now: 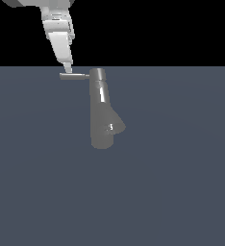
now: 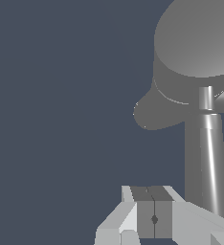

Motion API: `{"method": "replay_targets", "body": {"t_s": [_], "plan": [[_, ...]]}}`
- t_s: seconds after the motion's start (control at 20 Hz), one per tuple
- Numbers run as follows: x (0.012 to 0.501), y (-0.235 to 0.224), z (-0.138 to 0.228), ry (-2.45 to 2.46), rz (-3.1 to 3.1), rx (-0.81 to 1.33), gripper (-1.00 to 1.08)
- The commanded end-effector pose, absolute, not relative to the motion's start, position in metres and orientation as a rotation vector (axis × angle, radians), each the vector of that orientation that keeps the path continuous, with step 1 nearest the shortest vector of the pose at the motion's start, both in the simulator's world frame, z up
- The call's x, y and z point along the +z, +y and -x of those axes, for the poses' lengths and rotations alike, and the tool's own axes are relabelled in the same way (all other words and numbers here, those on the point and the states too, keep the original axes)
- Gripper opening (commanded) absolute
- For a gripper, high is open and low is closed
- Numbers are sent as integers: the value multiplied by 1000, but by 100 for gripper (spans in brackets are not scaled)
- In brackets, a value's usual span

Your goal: Turn on the faucet by rotating a designated handle.

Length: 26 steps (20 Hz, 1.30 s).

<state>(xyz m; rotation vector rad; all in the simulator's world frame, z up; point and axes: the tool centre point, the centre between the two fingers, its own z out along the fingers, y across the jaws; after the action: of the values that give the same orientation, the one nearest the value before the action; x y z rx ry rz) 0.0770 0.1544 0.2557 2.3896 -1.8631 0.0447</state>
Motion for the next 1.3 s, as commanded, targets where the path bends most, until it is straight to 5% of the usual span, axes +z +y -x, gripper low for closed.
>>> {"method": "replay_targets", "body": {"t_s": [0.0, 1.25], "plan": [[246, 159, -80, -1893, -2368, 35, -100], [252, 159, -51, -1933, -2343, 27, -100]]}}
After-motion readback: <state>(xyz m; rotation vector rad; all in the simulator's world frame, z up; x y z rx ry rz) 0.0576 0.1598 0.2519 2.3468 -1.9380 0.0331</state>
